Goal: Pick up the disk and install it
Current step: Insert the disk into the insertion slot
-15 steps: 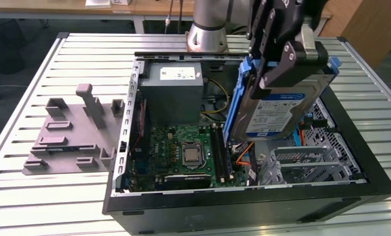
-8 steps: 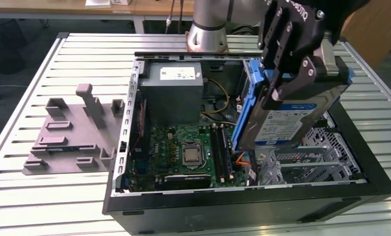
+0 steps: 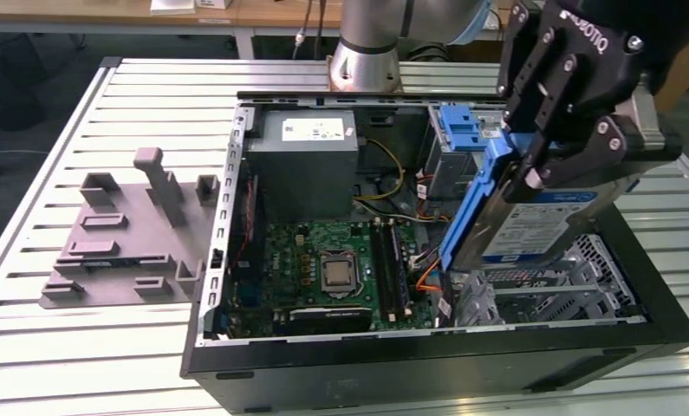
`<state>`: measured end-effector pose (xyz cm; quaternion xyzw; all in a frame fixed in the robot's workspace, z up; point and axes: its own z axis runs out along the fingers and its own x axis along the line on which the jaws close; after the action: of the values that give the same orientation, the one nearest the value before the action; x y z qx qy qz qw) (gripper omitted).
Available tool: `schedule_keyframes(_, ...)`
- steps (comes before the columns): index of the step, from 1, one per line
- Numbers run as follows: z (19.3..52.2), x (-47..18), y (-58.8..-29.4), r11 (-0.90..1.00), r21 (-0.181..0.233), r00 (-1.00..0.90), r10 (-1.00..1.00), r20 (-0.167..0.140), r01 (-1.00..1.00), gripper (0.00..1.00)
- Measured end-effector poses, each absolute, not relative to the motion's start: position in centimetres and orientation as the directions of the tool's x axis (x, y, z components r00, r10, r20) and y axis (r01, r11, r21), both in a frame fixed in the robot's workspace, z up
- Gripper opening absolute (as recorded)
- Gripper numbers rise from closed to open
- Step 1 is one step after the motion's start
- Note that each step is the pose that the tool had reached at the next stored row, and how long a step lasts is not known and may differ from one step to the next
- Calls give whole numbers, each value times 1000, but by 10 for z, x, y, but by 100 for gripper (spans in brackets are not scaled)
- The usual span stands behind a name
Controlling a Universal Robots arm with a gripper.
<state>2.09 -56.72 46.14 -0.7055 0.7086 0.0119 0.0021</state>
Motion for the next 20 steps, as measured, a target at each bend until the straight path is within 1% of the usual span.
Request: schedule_keyframes(20,458,56,-568,4,14,-5,-1000,-20,-1000,36)
